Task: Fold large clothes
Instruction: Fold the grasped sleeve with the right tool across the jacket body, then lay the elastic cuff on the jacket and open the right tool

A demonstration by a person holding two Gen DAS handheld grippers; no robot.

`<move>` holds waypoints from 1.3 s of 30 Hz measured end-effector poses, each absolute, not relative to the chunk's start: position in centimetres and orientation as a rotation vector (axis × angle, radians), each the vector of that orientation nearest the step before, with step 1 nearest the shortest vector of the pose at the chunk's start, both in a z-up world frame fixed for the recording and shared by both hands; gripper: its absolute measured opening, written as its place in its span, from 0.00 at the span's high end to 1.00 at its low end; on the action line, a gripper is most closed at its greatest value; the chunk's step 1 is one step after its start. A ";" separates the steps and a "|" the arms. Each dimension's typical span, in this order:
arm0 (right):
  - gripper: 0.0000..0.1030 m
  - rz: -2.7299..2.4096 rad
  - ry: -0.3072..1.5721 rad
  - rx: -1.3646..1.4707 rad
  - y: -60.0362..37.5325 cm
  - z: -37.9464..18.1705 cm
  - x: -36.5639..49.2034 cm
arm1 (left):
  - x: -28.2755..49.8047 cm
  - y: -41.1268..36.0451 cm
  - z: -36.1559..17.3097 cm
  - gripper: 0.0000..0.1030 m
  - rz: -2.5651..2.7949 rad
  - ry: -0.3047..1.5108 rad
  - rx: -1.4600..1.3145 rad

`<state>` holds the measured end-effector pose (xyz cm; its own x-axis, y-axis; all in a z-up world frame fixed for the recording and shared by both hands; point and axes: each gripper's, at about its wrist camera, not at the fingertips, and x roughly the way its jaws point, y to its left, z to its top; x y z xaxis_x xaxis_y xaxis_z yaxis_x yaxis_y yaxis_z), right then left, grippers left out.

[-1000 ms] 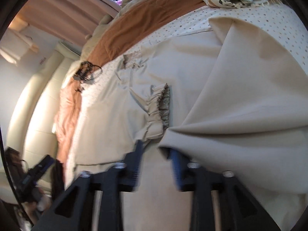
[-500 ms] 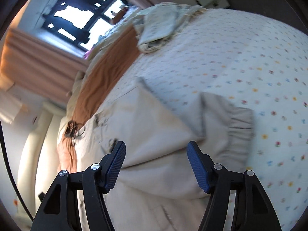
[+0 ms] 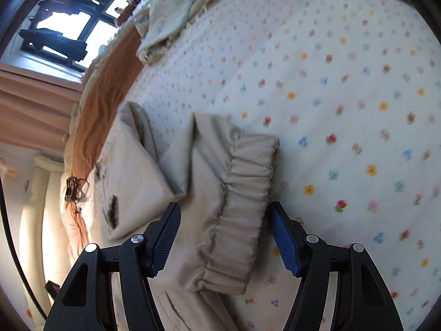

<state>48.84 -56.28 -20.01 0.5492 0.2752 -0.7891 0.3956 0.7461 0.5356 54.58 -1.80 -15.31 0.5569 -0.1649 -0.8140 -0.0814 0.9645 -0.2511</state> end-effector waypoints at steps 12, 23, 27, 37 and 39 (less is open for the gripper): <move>0.79 0.118 0.732 0.644 -48.8 -10.7 49.6 | 52.5 3.1 -13.5 0.24 -0.010 0.939 -0.321; 0.80 0.357 0.622 0.570 -37.2 -5.7 50.5 | 49.4 10.2 -11.4 0.24 0.045 0.896 -0.380; 0.80 0.420 0.643 0.529 -33.6 -6.0 51.0 | 48.2 13.2 -10.8 0.24 0.083 0.883 -0.397; 0.47 0.586 0.813 0.353 -21.8 -9.5 53.0 | 47.0 15.8 -9.3 0.24 0.103 0.862 -0.405; 0.46 0.599 0.849 0.327 -21.2 -10.3 52.8 | 47.2 15.3 -9.0 0.24 0.094 0.855 -0.388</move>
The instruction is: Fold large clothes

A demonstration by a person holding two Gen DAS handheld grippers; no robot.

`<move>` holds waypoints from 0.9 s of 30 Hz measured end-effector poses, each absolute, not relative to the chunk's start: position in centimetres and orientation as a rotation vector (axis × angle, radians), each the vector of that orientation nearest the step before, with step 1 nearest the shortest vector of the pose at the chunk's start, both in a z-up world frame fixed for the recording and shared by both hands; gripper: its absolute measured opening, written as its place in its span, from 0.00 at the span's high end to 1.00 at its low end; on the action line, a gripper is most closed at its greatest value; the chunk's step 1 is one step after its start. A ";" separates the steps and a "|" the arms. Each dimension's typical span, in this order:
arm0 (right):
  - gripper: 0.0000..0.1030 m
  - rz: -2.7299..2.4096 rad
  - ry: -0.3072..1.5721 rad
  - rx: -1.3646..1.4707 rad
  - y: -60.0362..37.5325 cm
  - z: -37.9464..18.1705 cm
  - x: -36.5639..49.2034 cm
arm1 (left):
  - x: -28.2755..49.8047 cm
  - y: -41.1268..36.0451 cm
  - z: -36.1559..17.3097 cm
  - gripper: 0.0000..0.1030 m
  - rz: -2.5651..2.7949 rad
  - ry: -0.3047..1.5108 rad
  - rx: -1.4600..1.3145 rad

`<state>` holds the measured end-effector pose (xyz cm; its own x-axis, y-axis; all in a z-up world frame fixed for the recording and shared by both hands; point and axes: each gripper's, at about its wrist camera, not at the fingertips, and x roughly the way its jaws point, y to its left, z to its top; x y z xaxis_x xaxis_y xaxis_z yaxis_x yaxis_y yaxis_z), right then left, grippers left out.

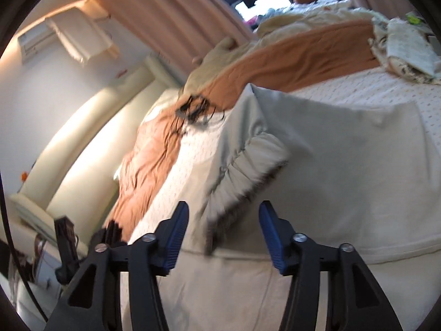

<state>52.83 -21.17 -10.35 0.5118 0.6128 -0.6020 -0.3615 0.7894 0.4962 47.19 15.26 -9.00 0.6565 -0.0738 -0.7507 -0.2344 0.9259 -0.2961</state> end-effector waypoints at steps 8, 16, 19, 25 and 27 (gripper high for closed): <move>0.43 0.498 0.871 0.363 -27.5 -11.1 51.1 | 49.9 11.1 -10.3 0.24 0.036 0.889 -0.341; 0.43 0.275 0.967 0.537 -37.5 -15.9 51.0 | 54.4 6.6 -13.5 0.24 0.017 0.963 -0.297; 0.43 0.227 0.990 0.602 -40.9 -17.6 51.0 | 56.3 5.7 -14.5 0.24 0.022 0.982 -0.312; 0.43 0.133 0.996 0.764 -45.9 -19.5 50.8 | 60.3 4.7 -16.5 0.24 0.044 1.008 -0.372; 0.43 0.091 0.983 0.825 -47.3 -20.1 50.9 | 61.6 4.1 -17.2 0.24 0.052 1.022 -0.351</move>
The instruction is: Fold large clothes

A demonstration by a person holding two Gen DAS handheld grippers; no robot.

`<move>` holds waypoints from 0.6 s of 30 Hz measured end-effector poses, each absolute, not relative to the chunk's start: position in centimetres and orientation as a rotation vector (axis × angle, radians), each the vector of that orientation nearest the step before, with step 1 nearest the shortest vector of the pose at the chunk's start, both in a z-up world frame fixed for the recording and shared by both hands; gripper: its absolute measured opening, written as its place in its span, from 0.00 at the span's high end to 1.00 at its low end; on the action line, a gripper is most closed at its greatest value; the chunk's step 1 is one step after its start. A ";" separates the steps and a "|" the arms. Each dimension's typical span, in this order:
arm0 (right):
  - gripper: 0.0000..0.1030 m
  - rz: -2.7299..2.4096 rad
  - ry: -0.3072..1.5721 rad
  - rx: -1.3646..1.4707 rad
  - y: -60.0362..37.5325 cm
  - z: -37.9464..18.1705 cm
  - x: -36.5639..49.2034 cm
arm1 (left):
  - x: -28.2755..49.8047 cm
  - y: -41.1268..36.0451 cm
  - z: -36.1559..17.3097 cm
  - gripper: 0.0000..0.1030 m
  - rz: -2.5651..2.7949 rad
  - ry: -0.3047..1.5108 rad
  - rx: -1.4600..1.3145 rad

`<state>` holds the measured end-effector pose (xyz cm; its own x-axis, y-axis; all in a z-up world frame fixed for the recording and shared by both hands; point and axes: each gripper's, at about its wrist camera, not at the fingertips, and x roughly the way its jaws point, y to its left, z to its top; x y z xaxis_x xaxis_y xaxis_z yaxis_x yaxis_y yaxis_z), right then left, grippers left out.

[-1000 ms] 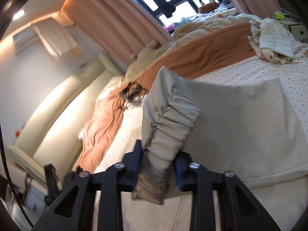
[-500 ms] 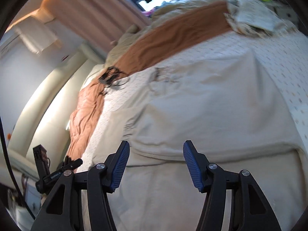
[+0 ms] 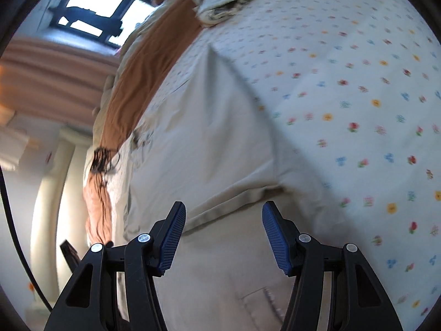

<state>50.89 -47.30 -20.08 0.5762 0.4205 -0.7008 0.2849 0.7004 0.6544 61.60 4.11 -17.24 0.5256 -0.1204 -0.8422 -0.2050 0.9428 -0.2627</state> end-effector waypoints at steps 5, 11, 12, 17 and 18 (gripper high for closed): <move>0.44 0.019 0.924 0.967 -49.7 -20.8 50.8 | 64.0 3.6 -19.5 0.24 0.092 1.052 -0.323; 0.43 -0.030 0.905 1.019 -49.4 -20.8 51.1 | 65.0 2.6 -21.1 0.25 0.108 1.047 -0.283; 0.43 -0.031 0.907 1.004 -49.0 -20.8 51.3 | 65.0 2.2 -21.1 0.28 0.098 1.046 -0.265; 0.46 -0.045 0.905 0.977 -48.9 -21.1 51.7 | 64.7 0.9 -21.0 0.62 0.062 1.058 -0.162; 0.49 -0.058 0.908 0.974 -48.9 -21.2 51.7 | 64.6 1.1 -20.9 0.65 0.055 1.061 -0.164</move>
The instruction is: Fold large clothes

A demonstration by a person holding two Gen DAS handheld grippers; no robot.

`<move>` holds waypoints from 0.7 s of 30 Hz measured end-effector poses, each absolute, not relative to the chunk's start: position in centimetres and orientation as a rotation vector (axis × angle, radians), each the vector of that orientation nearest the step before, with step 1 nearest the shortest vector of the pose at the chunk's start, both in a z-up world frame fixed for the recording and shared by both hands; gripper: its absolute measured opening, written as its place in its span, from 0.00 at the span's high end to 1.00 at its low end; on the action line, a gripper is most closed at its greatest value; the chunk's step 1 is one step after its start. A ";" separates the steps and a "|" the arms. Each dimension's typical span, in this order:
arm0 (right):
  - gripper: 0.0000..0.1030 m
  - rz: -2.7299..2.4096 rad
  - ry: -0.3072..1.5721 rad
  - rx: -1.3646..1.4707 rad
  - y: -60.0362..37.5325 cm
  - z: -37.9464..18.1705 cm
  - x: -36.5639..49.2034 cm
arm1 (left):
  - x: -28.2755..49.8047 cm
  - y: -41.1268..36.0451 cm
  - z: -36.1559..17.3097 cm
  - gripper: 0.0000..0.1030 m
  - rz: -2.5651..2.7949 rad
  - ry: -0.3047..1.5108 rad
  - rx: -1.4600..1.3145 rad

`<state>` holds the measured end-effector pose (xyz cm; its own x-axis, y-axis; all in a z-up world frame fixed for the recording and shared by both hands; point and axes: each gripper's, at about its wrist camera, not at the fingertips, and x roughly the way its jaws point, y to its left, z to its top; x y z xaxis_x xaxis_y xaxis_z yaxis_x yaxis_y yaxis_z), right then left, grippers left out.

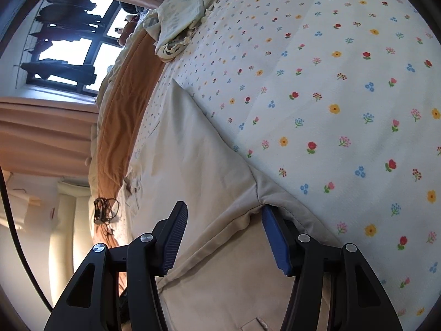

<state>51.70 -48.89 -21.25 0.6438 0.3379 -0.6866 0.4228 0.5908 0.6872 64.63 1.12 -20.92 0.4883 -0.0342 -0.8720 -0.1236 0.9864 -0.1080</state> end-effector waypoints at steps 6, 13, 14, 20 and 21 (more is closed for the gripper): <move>0.62 -0.089 0.912 0.993 -49.0 -21.9 51.4 | 62.9 1.9 -20.7 0.66 0.151 1.084 -0.193; 0.64 -0.106 0.907 0.977 -48.8 -21.9 51.3 | 62.7 1.7 -20.7 0.66 0.144 1.078 -0.163; 0.66 -0.108 0.908 0.977 -48.9 -21.9 51.3 | 63.0 2.0 -20.8 0.66 0.138 1.075 -0.185; 0.68 -0.099 0.919 1.008 -49.2 -22.1 51.5 | 64.9 1.7 -20.9 0.66 0.119 1.068 -0.172; 0.68 -0.096 0.923 1.013 -49.3 -22.1 51.5 | 65.0 1.7 -20.9 0.66 0.122 1.072 -0.176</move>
